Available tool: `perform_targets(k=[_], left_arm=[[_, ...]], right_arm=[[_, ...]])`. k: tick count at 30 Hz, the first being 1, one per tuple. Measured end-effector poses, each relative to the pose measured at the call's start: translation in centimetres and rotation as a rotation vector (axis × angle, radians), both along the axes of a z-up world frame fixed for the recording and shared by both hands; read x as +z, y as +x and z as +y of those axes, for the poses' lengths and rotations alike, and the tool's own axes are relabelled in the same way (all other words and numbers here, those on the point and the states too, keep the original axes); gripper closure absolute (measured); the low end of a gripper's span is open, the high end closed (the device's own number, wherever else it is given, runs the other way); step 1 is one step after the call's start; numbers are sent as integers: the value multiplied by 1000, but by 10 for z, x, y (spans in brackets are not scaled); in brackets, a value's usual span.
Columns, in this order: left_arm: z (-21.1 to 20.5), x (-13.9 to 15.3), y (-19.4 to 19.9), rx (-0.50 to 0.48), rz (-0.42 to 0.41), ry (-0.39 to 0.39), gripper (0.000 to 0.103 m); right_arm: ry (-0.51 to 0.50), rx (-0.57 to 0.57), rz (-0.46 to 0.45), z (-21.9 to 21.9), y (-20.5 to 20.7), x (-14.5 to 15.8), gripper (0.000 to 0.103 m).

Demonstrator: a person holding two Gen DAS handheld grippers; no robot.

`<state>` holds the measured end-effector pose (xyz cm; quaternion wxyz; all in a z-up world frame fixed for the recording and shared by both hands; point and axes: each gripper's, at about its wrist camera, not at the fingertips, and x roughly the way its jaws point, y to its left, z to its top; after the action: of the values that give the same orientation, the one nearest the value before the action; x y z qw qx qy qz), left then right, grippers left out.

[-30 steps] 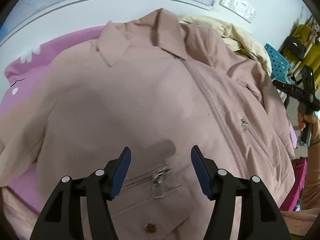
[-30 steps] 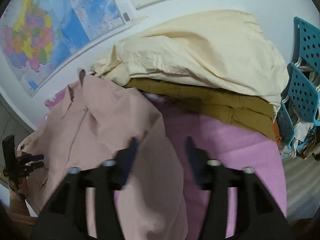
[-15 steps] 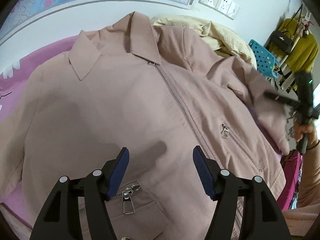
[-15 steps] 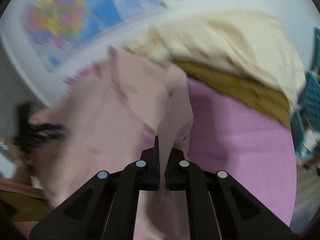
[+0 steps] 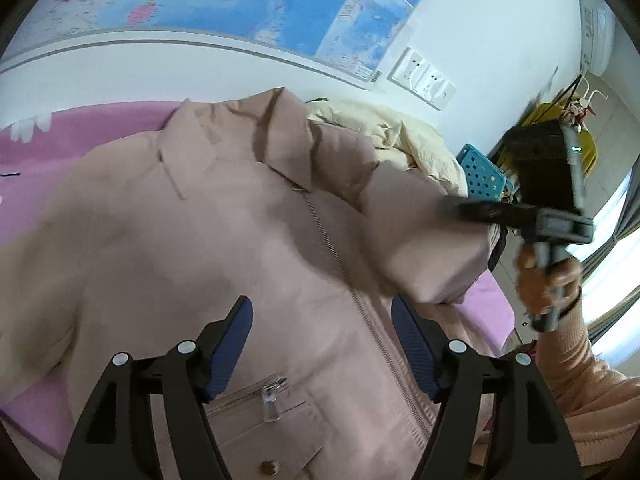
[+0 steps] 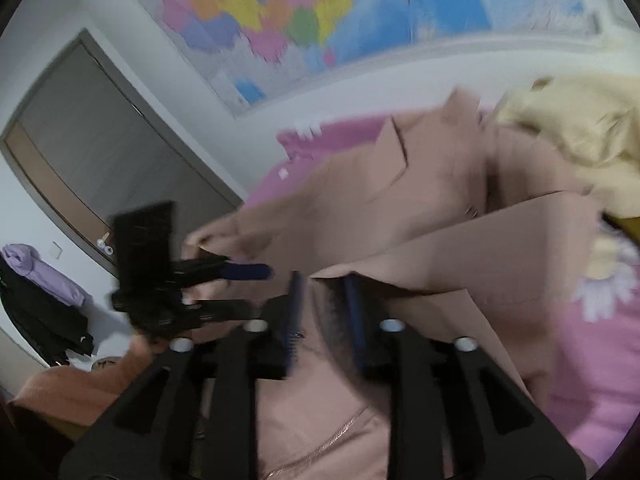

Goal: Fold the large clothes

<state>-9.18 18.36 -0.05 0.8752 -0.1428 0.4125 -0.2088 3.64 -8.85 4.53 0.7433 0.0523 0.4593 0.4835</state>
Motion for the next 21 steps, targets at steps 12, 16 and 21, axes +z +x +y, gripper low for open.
perform_targets(k=[12, 16, 21], left_arm=[[6, -33, 14, -32, 92, -10, 32], [-11, -35, 19, -77, 93, -8, 32], [-18, -37, 13, -91, 99, 1, 32]], right_arm=[[-391, -172, -227, -64, -28, -44, 27], [-472, -112, -188, -64, -28, -74, 93], [-414, -183, -275, -75, -29, -53, 48]])
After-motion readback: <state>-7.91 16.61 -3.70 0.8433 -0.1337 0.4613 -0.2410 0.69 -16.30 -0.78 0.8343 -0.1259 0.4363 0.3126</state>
